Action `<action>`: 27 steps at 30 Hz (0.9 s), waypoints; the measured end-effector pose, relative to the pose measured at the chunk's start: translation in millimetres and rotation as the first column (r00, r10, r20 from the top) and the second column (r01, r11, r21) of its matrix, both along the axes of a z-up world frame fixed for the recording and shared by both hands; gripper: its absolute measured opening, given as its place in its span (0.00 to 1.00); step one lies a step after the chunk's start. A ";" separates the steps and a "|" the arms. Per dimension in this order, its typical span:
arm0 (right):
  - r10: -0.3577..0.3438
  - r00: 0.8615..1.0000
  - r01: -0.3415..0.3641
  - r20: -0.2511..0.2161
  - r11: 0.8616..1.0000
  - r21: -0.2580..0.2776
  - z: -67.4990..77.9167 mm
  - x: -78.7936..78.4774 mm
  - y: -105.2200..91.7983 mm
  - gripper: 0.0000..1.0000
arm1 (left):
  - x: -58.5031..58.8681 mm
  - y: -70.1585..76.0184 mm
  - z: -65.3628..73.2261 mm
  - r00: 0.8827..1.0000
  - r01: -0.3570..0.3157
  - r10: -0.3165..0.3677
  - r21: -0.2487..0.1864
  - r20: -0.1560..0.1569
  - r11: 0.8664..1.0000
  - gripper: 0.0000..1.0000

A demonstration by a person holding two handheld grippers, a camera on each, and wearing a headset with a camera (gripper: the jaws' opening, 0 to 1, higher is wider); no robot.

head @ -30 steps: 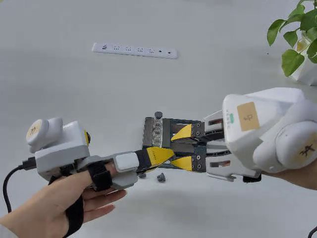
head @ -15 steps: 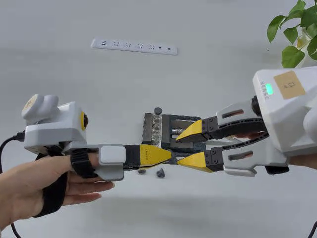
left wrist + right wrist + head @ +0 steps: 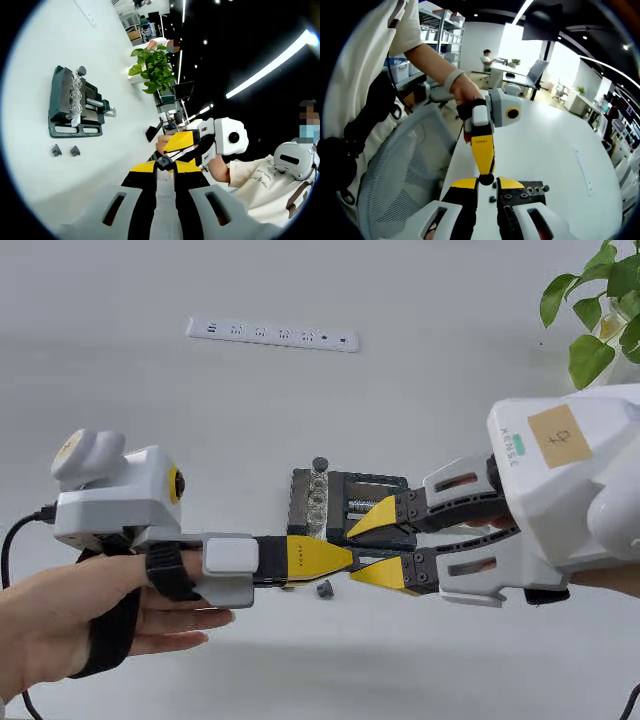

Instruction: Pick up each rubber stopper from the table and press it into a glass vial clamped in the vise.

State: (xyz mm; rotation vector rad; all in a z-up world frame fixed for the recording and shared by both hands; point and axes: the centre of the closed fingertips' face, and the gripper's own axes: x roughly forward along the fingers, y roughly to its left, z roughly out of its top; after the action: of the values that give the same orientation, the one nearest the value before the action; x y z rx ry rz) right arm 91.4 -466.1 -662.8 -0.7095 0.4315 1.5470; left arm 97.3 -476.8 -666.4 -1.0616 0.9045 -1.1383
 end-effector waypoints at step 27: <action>0.036 0.999 -0.036 0.002 0.999 -0.032 0.5 -4.9 0.4 0.08 | -3.6 1.7 -0.4 1.000 0.009 -0.009 -0.011 -0.008 1.000 0.09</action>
State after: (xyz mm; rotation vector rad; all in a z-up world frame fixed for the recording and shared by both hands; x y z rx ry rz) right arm 86.5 -465.8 -662.3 -0.7473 0.4448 1.5761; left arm 93.7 -475.1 -666.8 -1.0726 0.9116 -1.1481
